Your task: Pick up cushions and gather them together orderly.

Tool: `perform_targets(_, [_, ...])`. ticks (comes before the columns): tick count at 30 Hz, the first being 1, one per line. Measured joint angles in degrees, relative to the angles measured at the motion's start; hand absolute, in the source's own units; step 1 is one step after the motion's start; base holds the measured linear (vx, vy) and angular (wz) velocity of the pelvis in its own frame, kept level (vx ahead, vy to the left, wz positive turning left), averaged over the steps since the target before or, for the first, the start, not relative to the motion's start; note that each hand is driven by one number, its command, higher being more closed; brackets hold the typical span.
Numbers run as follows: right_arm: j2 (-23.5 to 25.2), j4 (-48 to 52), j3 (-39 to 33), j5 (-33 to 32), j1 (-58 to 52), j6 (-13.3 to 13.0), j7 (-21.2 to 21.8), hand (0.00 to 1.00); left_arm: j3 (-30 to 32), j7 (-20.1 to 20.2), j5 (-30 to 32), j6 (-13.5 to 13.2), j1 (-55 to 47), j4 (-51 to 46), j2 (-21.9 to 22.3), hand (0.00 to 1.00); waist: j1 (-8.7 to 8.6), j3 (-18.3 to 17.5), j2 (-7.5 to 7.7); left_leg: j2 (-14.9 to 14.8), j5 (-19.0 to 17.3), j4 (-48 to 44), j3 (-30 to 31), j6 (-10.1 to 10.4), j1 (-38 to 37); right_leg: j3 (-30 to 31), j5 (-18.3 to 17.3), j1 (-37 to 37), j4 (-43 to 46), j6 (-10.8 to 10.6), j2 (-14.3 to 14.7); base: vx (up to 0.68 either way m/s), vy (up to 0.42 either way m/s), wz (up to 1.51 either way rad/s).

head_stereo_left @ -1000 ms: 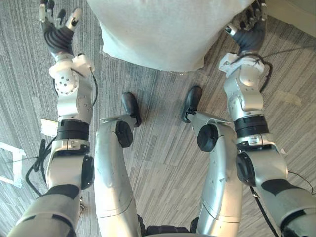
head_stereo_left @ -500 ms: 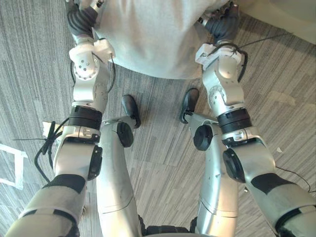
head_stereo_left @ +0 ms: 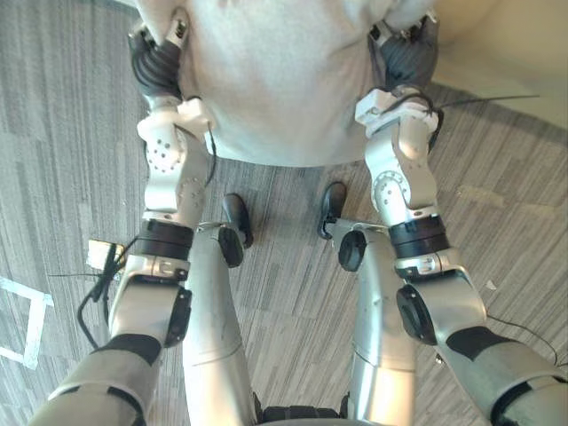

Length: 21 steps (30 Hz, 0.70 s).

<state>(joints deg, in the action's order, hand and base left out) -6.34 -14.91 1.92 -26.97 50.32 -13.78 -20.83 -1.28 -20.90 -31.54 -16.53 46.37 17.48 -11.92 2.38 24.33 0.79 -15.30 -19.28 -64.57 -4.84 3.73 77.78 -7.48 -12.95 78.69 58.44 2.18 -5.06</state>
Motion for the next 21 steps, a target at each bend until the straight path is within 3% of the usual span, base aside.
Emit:
perform_targets(5, [2.1,7.6,0.0,2.5,-12.5,-2.0,0.7,1.00,-2.2,0.5,0.0,-1.7,-11.8,-8.0,5.9,1.00,-0.88,-0.1,0.07,1.0,1.6,8.5,-1.0,1.3,-13.9,-0.8,0.8,-13.5,-7.5,0.2,0.3,0.03,-0.033,0.07])
perform_targets(8, [2.4,11.0,0.2,4.8,-22.5,-2.1,1.5,1.00,-5.0,1.5,0.0,-1.9,-19.8,-11.3,8.8,1.00,-1.08,-3.7,0.11,1.8,2.5,15.1,-1.2,2.0,-22.4,-1.6,0.8,-22.0,-13.2,0.0,0.5,0.09,-0.037,0.12])
perform_targets(11, [3.2,15.8,0.7,7.1,-30.8,-2.2,2.7,1.00,-6.9,3.6,0.0,-1.9,-26.7,-15.2,9.2,1.00,-1.44,-3.8,0.24,2.4,3.2,20.8,-2.3,2.5,-32.9,-1.9,1.0,-31.7,-17.8,-0.2,0.6,0.16,-0.015,0.05])
perform_targets(13, [3.9,19.3,1.4,9.0,-37.3,-2.2,3.9,1.00,-7.8,5.1,0.0,-1.9,-32.7,-18.8,9.4,1.00,-1.73,-6.9,0.26,3.0,3.6,25.4,-3.5,2.6,-39.5,-1.7,1.4,-37.7,-21.7,-0.8,0.8,0.14,0.009,-0.07])
perform_targets(21, [3.9,30.0,3.1,13.7,-53.3,-2.2,7.7,1.00,-10.5,9.4,0.3,-3.1,-46.1,-26.0,9.4,1.00,-1.90,-13.8,0.21,3.7,5.0,38.7,-7.5,2.6,-59.1,-0.4,3.2,-55.7,-34.8,-2.6,2.0,0.17,0.025,-0.12])
